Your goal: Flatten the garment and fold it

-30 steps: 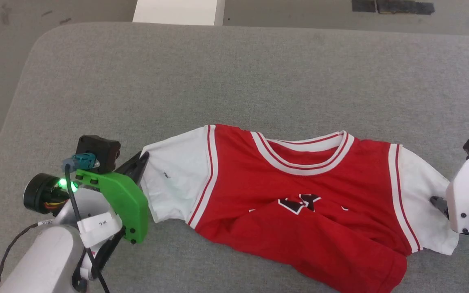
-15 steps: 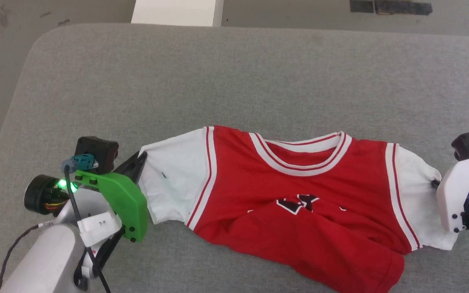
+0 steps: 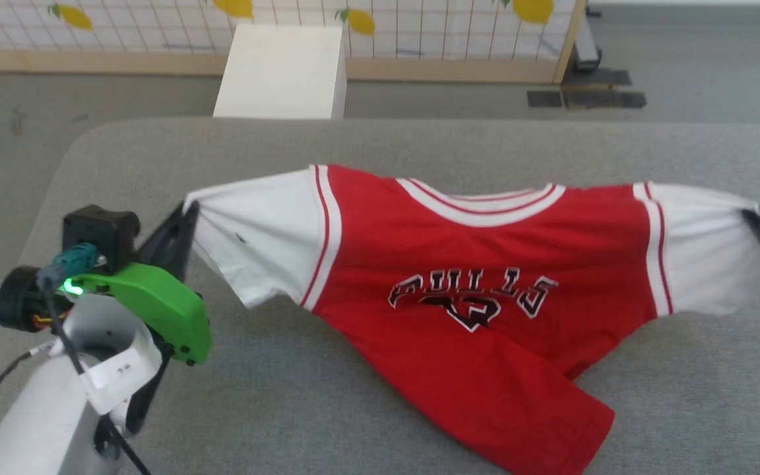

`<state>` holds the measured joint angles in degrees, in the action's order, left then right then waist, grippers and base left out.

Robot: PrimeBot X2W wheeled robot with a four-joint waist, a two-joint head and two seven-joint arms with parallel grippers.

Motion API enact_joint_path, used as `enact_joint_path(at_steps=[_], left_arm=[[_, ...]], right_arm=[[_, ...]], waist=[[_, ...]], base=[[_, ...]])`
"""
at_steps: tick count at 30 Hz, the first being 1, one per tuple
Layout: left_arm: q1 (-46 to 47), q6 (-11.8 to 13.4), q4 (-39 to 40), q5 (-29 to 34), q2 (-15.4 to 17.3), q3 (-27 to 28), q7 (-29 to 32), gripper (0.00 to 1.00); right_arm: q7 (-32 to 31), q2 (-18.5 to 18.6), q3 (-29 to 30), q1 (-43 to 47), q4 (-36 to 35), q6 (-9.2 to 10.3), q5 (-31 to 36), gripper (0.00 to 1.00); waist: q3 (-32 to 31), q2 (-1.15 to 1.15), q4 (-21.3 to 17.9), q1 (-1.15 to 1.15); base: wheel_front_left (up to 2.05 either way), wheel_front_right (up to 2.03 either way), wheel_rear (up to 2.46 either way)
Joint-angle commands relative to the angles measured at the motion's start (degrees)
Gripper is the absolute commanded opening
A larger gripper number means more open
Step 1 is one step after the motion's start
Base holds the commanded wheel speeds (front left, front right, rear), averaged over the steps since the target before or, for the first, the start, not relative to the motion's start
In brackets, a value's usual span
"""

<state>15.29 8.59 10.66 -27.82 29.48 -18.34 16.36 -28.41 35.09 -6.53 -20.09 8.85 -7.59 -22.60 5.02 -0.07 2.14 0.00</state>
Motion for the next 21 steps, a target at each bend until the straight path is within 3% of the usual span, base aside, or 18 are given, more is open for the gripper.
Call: enact_joint_path(at_steps=[1,7,14,21], left_arm=[[0.43,0.62,0.74,0.44,0.62,0.93,-0.99,0.00],[1.18,1.77,4.33,1.30,1.45,3.87,-4.95,0.00],[3.71,2.96,9.42,2.09,2.18,7.19,-8.37,0.00],[9.16,2.07,10.67,1.12,4.64,10.84,-8.74,0.00]], right_arm=[[0.84,0.56,0.71,-0.78,-1.45,0.10,0.05,0.00],[2.08,3.56,2.30,0.12,-9.77,0.10,1.17,0.00],[1.18,2.73,6.60,-1.89,-18.53,0.10,-0.04,0.00],[1.28,2.36,7.37,-8.26,-21.15,0.10,-1.38,0.00]], waist=[[-3.38,0.07,-1.74,0.00],[-5.99,0.07,-2.55,0.00],[-7.23,0.07,-3.46,0.00],[-5.09,0.07,-4.89,0.00]], base=[[0.00,0.00,0.00],[0.00,0.00,0.00],[0.00,0.00,0.00],[0.00,0.00,0.00]])
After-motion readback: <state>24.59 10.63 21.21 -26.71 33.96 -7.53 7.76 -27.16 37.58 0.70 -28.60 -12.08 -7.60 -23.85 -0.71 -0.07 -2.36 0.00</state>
